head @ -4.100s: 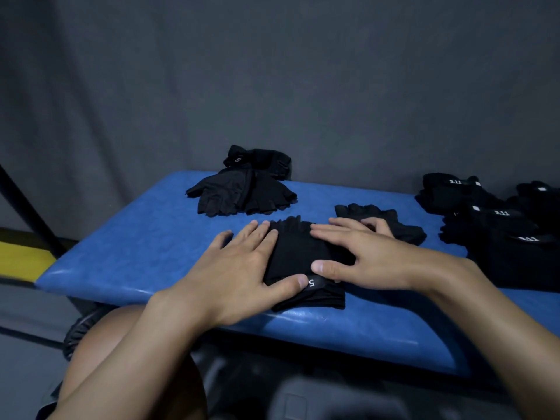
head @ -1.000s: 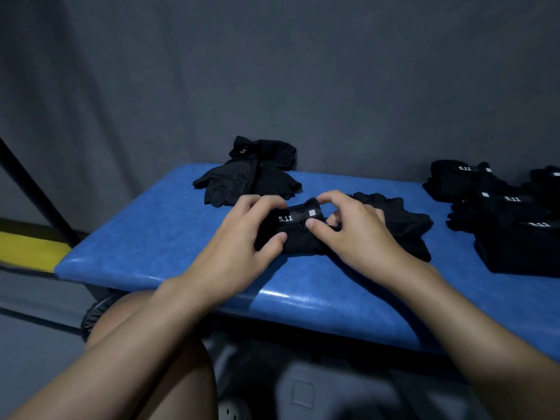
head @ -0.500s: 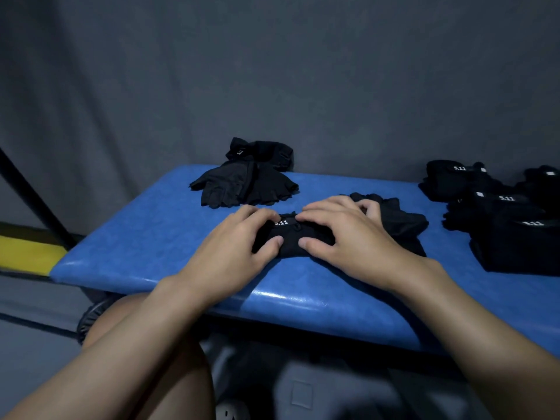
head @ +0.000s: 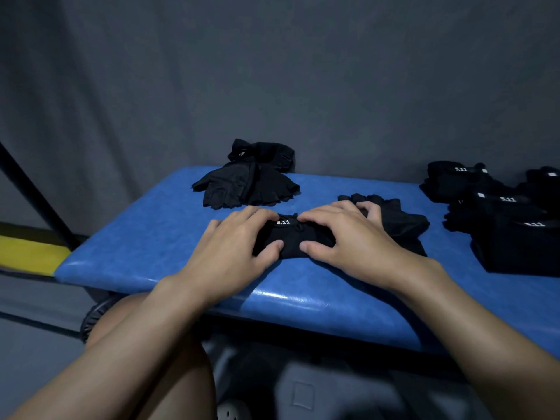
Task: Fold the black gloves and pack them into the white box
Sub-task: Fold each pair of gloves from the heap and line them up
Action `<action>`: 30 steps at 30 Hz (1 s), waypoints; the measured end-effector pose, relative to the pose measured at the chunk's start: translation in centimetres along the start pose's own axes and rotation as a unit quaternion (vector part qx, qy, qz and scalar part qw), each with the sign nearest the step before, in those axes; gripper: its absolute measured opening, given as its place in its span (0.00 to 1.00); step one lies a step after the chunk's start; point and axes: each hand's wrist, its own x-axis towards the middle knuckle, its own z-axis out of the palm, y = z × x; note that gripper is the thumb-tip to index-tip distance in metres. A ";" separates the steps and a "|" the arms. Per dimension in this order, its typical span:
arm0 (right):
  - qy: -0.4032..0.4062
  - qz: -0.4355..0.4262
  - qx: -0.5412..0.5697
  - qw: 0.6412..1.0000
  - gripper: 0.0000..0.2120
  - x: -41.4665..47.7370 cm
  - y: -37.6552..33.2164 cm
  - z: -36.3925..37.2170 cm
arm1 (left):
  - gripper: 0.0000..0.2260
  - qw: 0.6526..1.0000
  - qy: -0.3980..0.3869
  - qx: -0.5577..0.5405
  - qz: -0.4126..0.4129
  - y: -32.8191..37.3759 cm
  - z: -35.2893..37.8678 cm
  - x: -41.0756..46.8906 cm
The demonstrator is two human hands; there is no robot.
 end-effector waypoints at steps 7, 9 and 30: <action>-0.007 -0.009 -0.012 1.000 0.22 -0.6 -0.7 -0.5 | 0.21 0.999 -0.004 -0.051 -0.011 0.0 -0.4 -0.6; -0.010 -0.010 -0.016 1.000 0.22 -0.9 -1.1 -0.6 | 0.20 0.997 -0.007 -0.070 -0.008 0.0 -0.6 -1.0; -0.026 0.027 -0.052 0.998 0.31 -12.2 -0.6 -4.3 | 0.18 0.985 -0.018 -0.102 0.139 7.1 0.6 -4.4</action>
